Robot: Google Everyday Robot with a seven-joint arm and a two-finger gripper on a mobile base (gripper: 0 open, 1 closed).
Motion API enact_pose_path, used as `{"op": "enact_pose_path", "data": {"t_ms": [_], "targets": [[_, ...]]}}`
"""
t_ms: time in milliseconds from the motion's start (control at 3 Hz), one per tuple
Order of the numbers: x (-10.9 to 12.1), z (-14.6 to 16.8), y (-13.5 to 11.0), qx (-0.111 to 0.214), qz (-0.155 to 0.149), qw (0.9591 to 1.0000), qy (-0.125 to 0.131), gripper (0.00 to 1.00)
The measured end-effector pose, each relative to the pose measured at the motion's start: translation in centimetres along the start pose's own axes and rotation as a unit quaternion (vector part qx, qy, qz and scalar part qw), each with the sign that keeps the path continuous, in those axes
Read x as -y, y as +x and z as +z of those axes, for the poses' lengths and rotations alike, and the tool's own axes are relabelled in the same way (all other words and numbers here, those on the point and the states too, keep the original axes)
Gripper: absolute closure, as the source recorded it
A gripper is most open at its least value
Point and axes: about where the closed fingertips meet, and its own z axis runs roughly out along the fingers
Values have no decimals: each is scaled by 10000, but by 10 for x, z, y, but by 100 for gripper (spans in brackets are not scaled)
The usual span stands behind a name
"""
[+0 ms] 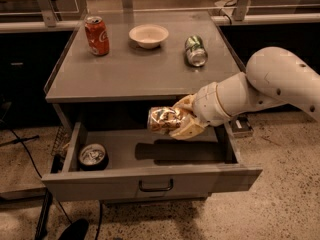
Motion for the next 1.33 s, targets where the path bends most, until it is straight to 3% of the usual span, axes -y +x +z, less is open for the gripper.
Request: {"op": "enact_pose_path", "data": {"t_ms": [667,1333], "targets": [[0,49,26,147,-72,9998,-83,100],[4,94,55,61,-156,9998,87,100]]}}
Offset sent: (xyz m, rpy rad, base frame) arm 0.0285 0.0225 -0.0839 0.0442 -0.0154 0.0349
